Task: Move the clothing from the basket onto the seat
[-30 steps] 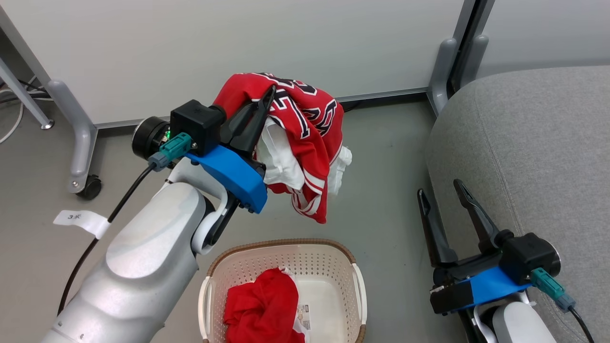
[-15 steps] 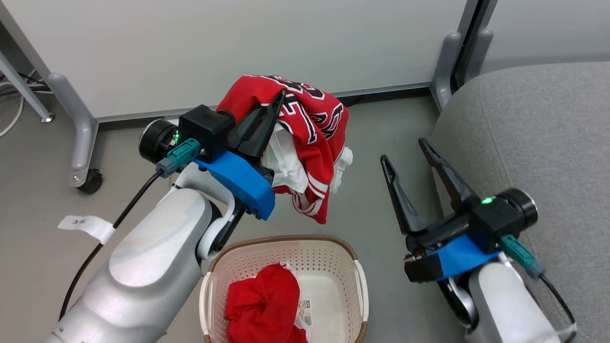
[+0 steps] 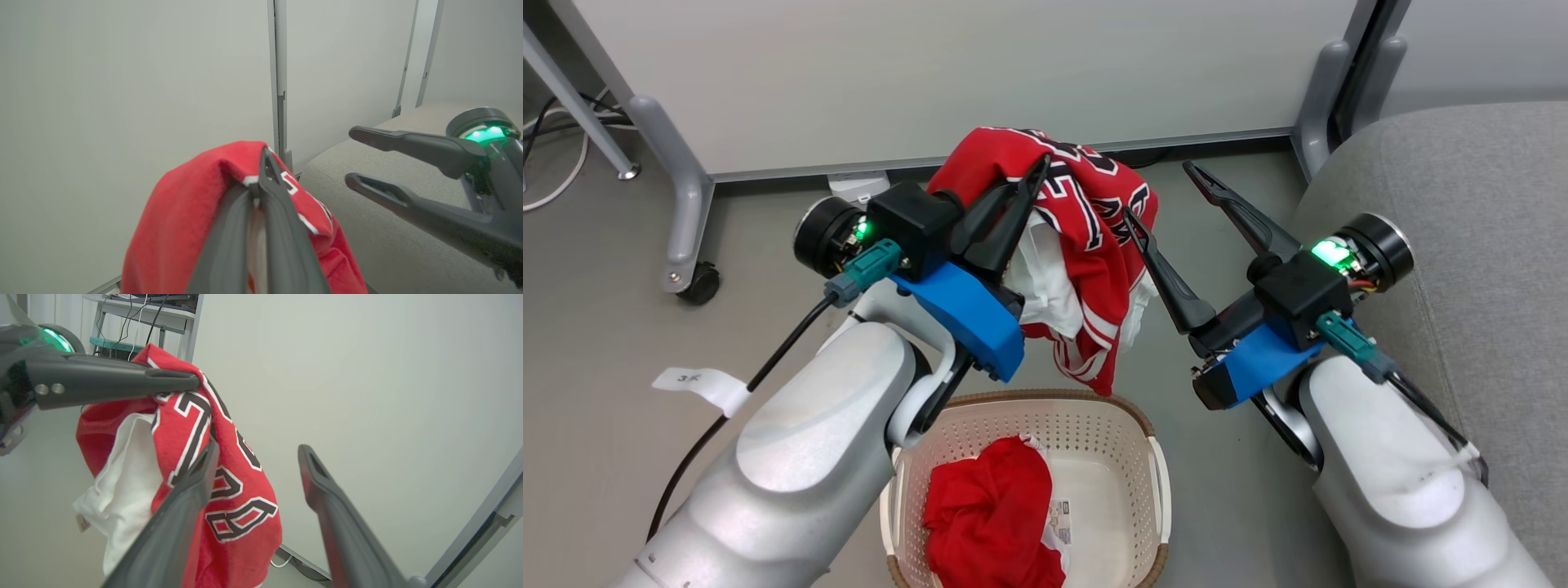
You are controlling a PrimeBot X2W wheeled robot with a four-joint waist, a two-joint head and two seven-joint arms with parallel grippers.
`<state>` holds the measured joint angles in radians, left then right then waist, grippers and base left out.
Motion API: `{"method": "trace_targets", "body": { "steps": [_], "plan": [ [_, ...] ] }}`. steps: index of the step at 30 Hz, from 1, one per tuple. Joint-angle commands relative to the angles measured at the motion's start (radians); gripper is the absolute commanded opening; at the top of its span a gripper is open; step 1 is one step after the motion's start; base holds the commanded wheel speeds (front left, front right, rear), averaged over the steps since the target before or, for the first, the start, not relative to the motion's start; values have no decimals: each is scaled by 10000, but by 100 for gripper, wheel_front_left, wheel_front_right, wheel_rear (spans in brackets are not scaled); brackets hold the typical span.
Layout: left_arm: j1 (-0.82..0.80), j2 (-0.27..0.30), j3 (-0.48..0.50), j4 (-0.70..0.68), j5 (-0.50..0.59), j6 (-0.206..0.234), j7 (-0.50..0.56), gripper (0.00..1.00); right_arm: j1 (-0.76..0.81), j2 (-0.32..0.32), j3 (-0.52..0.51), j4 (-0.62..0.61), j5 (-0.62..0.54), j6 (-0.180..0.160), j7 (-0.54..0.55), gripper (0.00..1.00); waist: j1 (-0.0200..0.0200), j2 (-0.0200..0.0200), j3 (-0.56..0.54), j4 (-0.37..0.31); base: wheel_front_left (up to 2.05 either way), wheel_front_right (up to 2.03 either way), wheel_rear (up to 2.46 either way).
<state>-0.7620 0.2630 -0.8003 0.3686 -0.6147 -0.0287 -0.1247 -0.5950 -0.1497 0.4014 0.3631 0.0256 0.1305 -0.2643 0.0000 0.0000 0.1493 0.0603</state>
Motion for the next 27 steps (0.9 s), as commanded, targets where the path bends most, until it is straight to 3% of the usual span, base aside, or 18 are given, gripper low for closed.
{"method": "trace_targets", "body": {
  "steps": [1, 20, 21, 27],
  "plan": [
    [-145, -39, -43, -43, 41, -33, -25, 0, -241, -78, 82, 163, -94, 5, -3, 100, 0, 0, 53, 69, 0, 0, 0],
    [-505, -581, -735, -309, 345, -253, -126, 0, -2248, -475, 1985, 3291, -43, 5, -3, 100, 0, 0, 305, 663, 0, 0, 0],
    [-500, -587, -748, -318, 346, -260, -118, 0, -2284, -480, 2084, 3457, 54, 5, -3, 0, 0, 0, 303, 672, 0, 0, 0],
    [-540, -546, -797, -339, 331, -261, -153, 0, -2533, -584, 2457, 3662, 462, 5, -3, 0, 0, 0, 329, 670, 0, 0, 0]
  ]
}}
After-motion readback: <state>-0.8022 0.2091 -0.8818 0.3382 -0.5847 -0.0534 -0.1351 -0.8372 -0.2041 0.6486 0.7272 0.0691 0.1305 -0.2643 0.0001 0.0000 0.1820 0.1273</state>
